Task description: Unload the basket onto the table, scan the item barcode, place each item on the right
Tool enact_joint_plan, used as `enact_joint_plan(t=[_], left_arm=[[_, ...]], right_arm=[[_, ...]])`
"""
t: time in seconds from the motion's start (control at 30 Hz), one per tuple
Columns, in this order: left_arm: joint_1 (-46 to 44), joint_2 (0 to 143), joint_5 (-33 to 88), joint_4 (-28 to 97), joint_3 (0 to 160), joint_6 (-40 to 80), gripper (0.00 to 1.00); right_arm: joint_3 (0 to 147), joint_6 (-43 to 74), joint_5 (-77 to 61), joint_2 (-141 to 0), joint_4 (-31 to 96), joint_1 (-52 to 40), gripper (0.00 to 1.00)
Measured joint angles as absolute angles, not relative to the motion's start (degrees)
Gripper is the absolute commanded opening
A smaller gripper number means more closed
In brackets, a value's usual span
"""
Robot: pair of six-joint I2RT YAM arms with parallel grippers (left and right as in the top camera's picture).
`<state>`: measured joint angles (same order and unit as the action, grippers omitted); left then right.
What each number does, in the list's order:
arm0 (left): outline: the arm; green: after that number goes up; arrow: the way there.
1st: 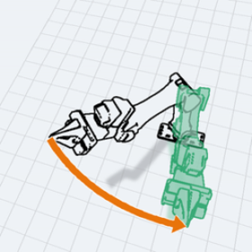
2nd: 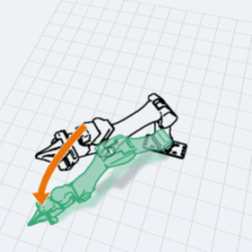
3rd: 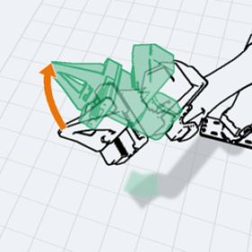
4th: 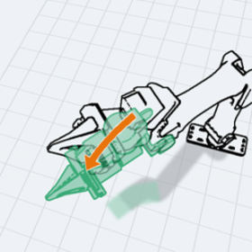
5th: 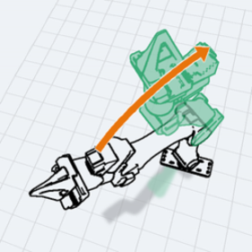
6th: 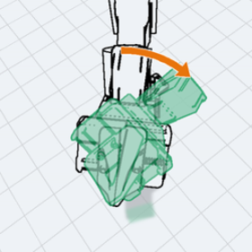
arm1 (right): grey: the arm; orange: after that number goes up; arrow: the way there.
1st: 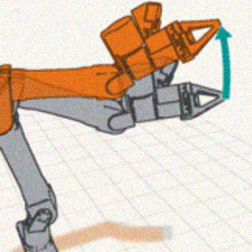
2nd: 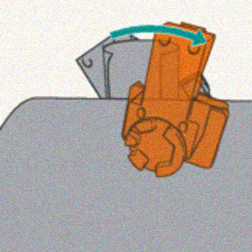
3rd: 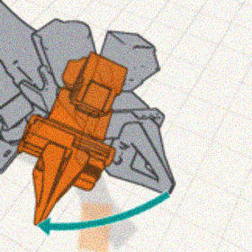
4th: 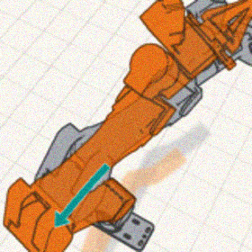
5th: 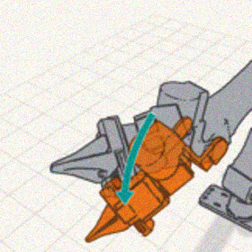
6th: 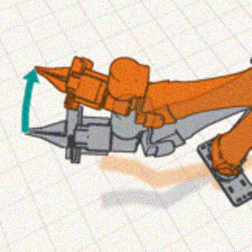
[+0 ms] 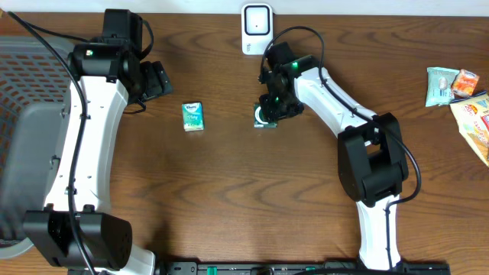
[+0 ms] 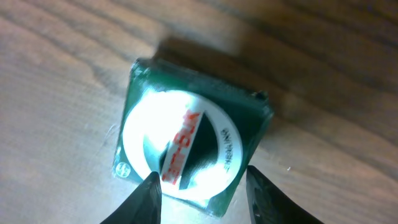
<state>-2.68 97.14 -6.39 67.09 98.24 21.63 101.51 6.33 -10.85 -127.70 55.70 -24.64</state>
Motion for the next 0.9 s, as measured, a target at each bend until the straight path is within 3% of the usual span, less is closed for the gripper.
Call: enact_joint_plan(t=[0.13, 0.37, 0.9], left_arm=[[-2.68, 97.14, -6.39, 67.09, 98.24, 21.63, 0.98], [-2.68, 97.14, -6.39, 67.09, 98.24, 21.63, 0.98], [-2.68, 97.14, -6.39, 67.09, 98.24, 21.63, 0.98]], right_arm=[[101.51, 6.26, -10.96, -124.81, 56.82, -24.73, 0.39], [101.56, 5.8, -10.98, -118.83, 55.44, -25.1, 0.23], [101.56, 9.74, -9.21, -125.89, 52.9, -32.58, 0.04]])
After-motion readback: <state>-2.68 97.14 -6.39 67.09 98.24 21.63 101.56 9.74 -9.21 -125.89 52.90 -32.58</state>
